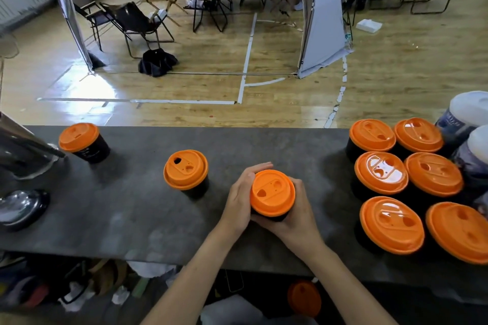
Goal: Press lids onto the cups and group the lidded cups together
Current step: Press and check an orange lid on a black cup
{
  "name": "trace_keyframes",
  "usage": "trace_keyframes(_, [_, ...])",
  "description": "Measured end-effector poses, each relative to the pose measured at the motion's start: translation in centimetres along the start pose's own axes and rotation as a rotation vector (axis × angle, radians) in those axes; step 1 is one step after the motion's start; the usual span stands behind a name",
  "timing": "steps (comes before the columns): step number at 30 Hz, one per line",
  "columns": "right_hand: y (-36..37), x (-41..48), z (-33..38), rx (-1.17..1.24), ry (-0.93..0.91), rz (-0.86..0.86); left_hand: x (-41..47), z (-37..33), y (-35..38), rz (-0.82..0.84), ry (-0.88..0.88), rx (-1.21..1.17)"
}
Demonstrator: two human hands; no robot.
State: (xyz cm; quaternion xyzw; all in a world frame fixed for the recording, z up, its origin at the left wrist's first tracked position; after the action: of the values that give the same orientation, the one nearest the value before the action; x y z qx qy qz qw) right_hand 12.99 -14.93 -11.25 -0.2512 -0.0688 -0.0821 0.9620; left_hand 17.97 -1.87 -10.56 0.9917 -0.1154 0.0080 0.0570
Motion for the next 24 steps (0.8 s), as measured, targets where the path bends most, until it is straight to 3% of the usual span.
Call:
trace_keyframes(10, [-0.2, 0.0, -0.4, -0.024, -0.079, -0.017, -0.5, 1.6, 0.0, -0.080, 0.008, -0.031])
trace_keyframes(17, [0.0, 0.1, -0.3, -0.008, -0.103, 0.072, -0.1, 1.3, -0.5, -0.122, 0.038, -0.019])
trace_keyframes(24, [0.0, -0.2, -1.5, -0.009, -0.053, -0.005, -0.3, 1.8, -0.5, -0.114, 0.055, -0.048])
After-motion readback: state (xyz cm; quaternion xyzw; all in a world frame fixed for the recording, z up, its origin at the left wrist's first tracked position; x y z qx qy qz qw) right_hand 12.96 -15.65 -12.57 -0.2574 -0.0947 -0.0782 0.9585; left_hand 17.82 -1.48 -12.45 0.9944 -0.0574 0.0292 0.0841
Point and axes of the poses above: each hand's wrist, its own x-axis towards the middle knuckle, its own y-axis out of the palm, z = x × y, the point moved 6 cm from there along x, towards the middle knuckle, and after that the axes turned 9 degrees about -x, right-handed, at the moved point
